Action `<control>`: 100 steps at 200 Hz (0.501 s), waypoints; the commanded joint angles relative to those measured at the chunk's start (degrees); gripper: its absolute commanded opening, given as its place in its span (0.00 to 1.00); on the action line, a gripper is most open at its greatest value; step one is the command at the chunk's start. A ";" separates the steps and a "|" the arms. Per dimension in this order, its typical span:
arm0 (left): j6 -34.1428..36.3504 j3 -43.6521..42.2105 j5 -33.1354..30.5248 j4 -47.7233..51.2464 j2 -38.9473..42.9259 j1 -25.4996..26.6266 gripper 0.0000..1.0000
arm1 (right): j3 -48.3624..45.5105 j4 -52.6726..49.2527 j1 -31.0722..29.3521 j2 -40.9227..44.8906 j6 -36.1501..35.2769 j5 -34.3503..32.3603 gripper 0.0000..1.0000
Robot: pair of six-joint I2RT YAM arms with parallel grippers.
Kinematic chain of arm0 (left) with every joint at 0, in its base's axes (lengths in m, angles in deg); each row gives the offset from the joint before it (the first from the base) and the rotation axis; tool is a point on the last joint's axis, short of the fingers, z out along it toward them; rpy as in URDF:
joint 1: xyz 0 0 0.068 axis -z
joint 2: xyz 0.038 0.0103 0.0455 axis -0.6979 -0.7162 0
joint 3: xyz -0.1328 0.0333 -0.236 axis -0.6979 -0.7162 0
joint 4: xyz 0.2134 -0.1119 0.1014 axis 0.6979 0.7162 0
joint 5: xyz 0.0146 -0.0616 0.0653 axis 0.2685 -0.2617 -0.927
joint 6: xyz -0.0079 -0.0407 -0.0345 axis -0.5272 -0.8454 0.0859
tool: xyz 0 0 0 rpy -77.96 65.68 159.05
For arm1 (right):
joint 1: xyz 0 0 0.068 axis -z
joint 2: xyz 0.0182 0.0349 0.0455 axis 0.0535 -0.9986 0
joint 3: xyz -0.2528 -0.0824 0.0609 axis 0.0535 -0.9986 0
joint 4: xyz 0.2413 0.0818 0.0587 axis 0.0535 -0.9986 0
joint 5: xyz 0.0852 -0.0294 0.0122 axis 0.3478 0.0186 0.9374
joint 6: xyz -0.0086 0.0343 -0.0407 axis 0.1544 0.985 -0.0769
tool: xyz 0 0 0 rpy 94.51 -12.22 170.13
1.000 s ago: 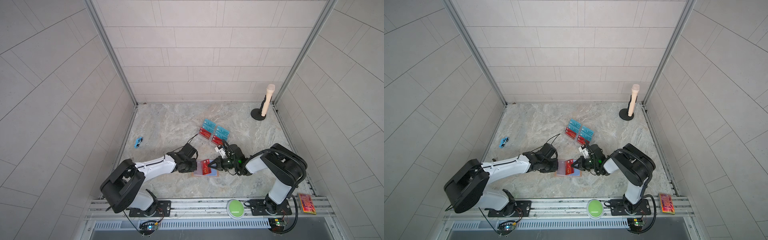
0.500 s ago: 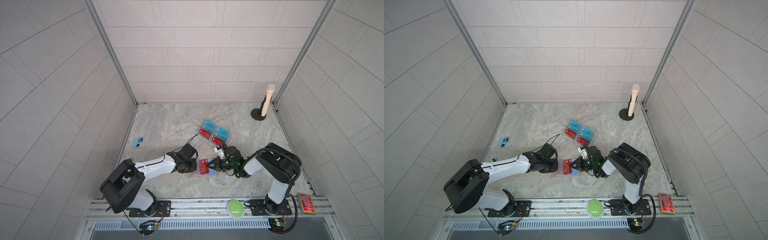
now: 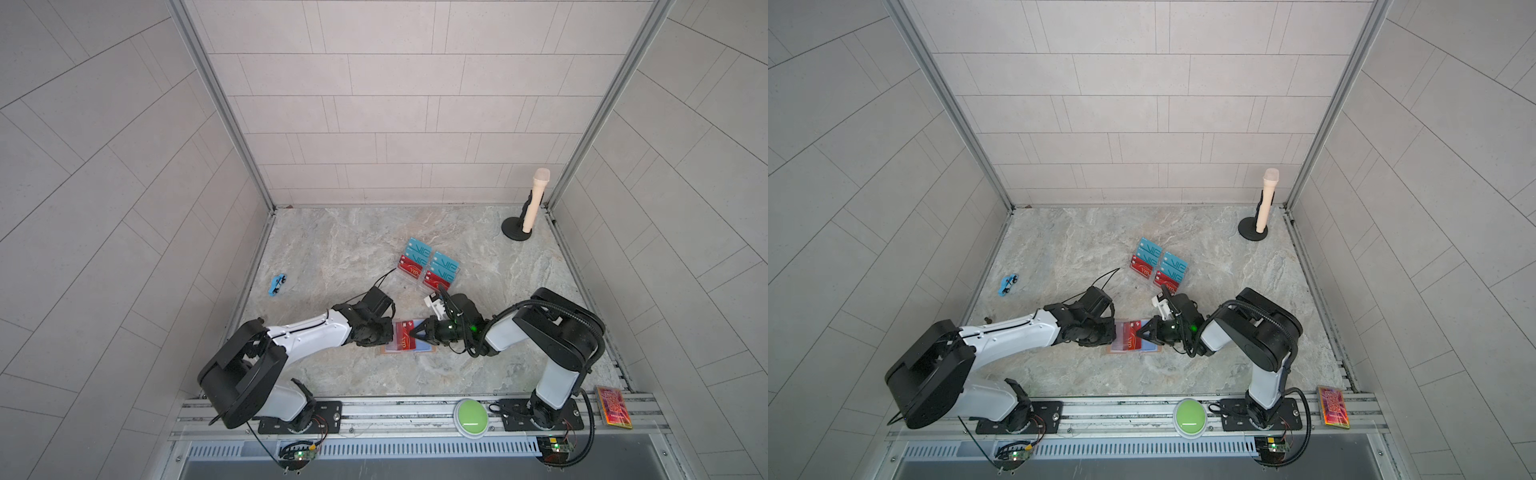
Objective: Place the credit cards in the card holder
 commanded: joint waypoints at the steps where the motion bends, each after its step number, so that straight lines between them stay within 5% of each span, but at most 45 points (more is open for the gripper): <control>1: -0.75 1.28 0.80 0.04 2.57 -1.00 0.28 | 2.78 -16.42 -1.82 3.56 -6.54 -3.63 0.23; 35: 0.24 0.13 0.43 0.69 4.04 -3.65 0.41 | 7.59 -30.30 -3.38 5.94 -11.96 -6.86 0.34; 100: 1.73 -4.76 3.74 -5.79 2.58 -5.08 0.47 | 16.61 -44.31 -7.05 4.79 -17.35 -10.11 0.38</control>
